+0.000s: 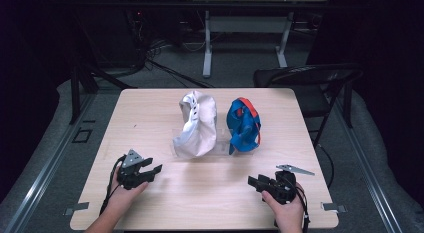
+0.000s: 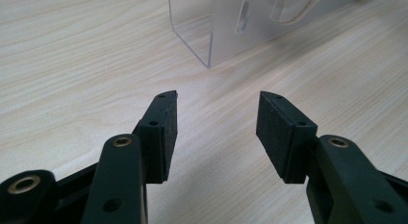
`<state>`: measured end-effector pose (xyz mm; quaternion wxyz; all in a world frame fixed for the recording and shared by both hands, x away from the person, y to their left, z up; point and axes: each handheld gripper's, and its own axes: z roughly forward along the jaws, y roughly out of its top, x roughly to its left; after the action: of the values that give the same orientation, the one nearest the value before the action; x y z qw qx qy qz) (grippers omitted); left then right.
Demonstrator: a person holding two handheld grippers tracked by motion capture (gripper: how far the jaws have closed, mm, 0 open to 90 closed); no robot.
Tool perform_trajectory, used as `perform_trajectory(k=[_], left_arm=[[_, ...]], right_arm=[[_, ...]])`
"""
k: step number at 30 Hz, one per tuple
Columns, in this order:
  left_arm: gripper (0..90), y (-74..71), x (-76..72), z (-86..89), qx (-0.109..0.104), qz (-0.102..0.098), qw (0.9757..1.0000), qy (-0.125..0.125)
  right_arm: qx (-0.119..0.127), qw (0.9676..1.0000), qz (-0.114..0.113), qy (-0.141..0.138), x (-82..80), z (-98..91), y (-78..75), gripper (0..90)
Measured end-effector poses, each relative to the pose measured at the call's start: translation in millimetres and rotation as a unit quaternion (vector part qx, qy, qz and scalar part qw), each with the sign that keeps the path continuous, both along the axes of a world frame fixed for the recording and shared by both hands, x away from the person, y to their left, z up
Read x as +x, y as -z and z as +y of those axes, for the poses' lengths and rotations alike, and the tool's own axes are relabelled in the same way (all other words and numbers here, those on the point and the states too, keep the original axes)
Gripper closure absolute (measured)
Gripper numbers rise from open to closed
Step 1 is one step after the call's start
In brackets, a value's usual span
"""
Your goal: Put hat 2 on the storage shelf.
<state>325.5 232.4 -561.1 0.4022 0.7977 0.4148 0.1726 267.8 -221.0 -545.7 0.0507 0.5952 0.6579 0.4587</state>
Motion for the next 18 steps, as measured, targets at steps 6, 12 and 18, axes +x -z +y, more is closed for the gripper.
perform_trajectory(k=[6, 12, 18], left_arm=[[50.0, 1.0, 0.3, -1.7, 0.000, 0.000, 1.0000, 0.001], [50.0, 0.6, 0.0, -1.6, 0.002, 0.001, 1.0000, 0.002], [50.0, 0.7, -0.4, -2.9, 0.002, -0.002, 1.0000, 0.005]], right_arm=[[-0.004, 1.0000, 0.004, 0.001, 1.1, 0.1, 5.0, 48.7], [-0.013, 0.9999, 0.003, 0.008, 2.2, 0.6, 8.5, 48.2], [-0.018, 0.9998, 0.001, 0.011, 2.4, -0.3, 10.2, 47.7]])
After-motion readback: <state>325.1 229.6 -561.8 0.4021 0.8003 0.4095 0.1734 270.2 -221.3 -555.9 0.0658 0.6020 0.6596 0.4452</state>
